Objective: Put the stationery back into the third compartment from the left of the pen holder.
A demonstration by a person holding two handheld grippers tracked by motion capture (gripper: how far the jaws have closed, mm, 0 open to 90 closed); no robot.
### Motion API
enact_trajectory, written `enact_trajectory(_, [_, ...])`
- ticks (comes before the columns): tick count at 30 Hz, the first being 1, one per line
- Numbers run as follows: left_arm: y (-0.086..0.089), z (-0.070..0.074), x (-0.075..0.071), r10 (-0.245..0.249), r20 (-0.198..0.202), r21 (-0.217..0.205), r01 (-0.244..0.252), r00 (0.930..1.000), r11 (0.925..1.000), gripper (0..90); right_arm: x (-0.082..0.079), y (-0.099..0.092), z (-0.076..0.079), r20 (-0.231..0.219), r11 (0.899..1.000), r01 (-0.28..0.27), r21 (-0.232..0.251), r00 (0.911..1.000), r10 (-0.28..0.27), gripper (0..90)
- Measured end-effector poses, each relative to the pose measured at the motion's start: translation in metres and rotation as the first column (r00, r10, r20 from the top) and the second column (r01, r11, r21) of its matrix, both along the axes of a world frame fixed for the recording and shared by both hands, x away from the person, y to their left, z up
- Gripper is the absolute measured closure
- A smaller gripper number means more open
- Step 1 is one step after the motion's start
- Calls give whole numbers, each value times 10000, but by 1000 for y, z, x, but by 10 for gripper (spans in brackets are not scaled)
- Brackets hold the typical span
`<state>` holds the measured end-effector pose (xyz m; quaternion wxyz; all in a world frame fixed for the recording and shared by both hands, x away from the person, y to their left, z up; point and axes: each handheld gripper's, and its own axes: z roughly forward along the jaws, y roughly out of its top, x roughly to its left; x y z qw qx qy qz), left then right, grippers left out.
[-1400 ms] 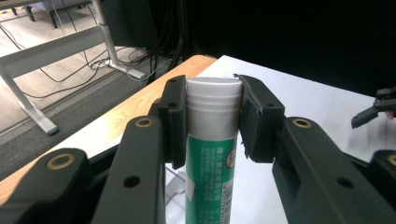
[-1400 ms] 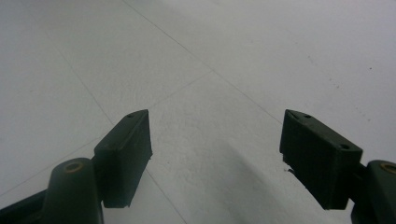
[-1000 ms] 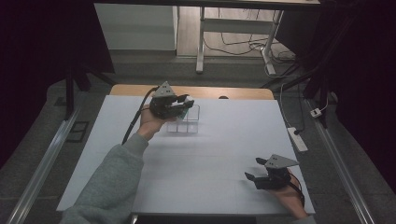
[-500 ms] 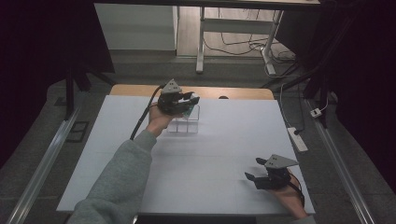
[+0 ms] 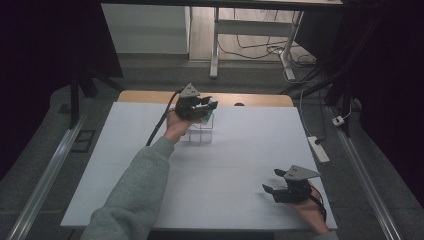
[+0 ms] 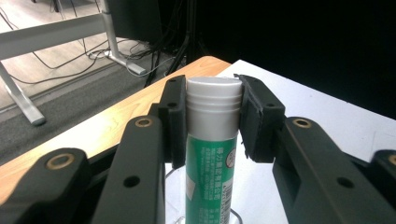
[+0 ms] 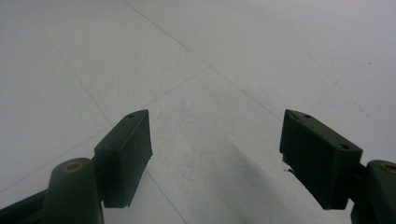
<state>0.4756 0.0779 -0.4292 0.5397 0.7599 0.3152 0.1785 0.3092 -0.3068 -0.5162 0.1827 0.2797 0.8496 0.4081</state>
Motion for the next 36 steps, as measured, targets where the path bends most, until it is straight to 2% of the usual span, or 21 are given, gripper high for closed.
enact_trajectory(3, [0,-4,3,75,-84,18,-75,9999,10000,642,1,0,-1,2,10000,-27,-13,10000,27,243])
enact_trajectory(8, [-2,-9,4,-12,-193,205,16,9998,9998,638,1,0,-2,-73,9999,-18,-100,10000,17,243])
enact_trajectory(10, [-2,-11,4,-117,-349,253,126,9993,9996,626,0,1,-2,-64,9999,-51,-90,10000,50,243])
enact_trajectory(11, [-2,-12,3,-121,-353,342,134,9993,9993,536,0,1,-2,-64,9999,-48,-123,10000,47,243])
enact_trajectory(13, [0,-12,1,67,-330,567,-48,9994,9984,472,0,1,-2,-47,9999,-28,-128,10000,27,243])
enact_trajectory(16, [5,-11,-2,132,-509,576,-102,9986,9983,445,0,1,-2,-55,9999,-31,-132,10000,30,244])
enact_trajectory(20, [11,-13,-6,260,-719,821,-201,9971,9964,418,0,2,-2,-25,9999,-27,-139,10000,27,244])
enact_trajectory(25, [17,-15,-12,221,-737,1337,-121,9970,9909,418,1,1,-2,-33,9999,-32,-127,10000,31,244])
enact_trajectory(30, [28,-17,-21,27,-834,1309,83,9965,9914,409,0,1,-2,-23,9998,-6,-178,10000,5,244])
enact_trajectory(36, [45,-19,-34,51,-751,1114,33,9972,9938,409,0,1,-2,-31,9998,17,-190,10000,-17,244])
